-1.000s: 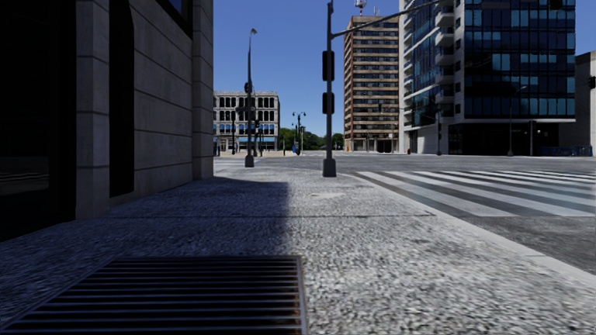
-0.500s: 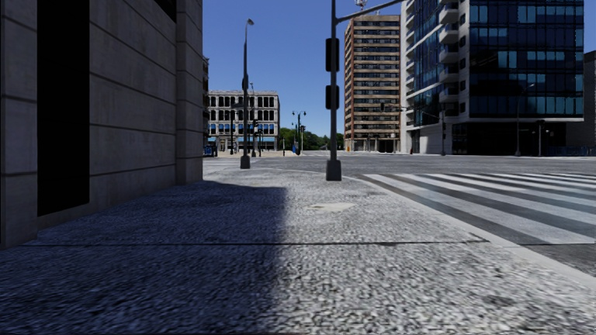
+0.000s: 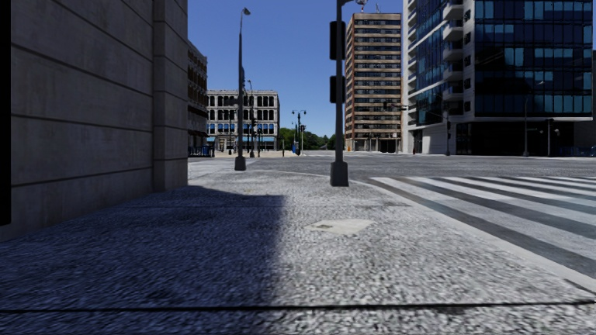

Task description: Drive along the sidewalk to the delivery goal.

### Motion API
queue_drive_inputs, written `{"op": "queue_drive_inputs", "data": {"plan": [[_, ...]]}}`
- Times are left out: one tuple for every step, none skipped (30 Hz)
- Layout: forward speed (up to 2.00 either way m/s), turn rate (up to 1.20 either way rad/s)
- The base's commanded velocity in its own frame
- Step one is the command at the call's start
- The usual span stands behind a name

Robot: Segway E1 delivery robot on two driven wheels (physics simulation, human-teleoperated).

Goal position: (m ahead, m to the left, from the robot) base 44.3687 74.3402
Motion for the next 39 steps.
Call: {"op": "queue_drive_inputs", "data": {"plan": [[2.00, 0.00], [2.00, 0.00], [2.00, 0.00], [2.00, 0.00], [2.00, 0.00], [2.00, 0.00], [2.00, 0.00], [2.00, 0.00], [2.00, 0.00], [2.00, 0.00], [2.00, 0.00], [2.00, 0.00], [2.00, 0.00], [2.00, 0.00], [2.00, 0.00], [2.00, 0.00], [2.00, 0.00], [2.00, 0.00], [2.00, 0.00], [2.00, 0.00], [2.00, 0.00], [2.00, 0.00], [2.00, 0.00], [2.00, 0.00], [2.00, 0.00], [2.00, 0.00], [2.00, 0.00], [2.00, 0.03], [2.00, 0.09], [2.00, 0.09], [2.00, 0.13], [2.00, 0.15], [2.00, 0.16], [2.00, 0.17], [2.00, 0.18], [2.00, 0.19], [2.00, 0.19], [2.00, 0.19], [2.00, 0.21]]}}
